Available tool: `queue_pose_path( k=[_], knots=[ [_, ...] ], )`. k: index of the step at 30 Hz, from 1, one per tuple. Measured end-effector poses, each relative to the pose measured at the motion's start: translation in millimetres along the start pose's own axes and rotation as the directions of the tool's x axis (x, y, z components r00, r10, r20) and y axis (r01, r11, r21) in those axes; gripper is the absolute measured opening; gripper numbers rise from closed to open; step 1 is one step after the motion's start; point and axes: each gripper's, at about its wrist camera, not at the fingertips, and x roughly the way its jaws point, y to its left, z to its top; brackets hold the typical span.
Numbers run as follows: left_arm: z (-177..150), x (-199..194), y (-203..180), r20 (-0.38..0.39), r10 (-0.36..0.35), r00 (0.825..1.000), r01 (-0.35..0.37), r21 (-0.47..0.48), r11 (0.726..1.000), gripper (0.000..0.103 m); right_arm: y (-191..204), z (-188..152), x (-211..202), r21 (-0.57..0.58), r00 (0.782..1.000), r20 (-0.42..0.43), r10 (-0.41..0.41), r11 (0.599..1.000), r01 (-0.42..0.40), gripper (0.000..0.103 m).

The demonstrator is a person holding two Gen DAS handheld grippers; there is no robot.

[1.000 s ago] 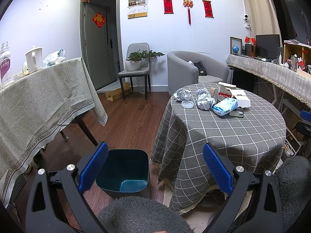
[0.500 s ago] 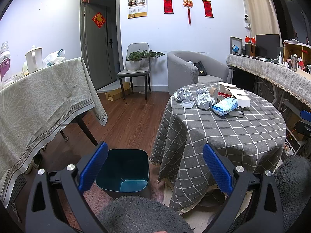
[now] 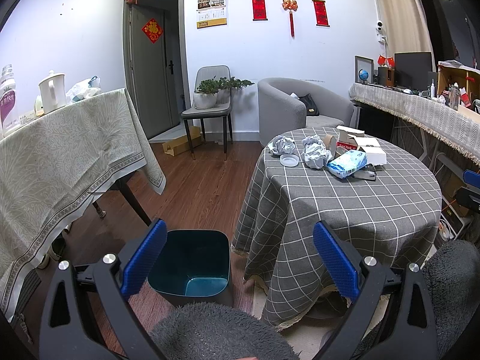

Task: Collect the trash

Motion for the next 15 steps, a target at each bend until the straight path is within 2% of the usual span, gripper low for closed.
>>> queue_pose_path(
  k=[15],
  knots=[
    [0.1,0.1,-0.1,0.0,0.0,1.0,0.0,0.001,1.0,0.1,0.6,-0.1,0.6,-0.001,1.0,-0.001,0.0,1.0,0.0,0.1]
  ],
)
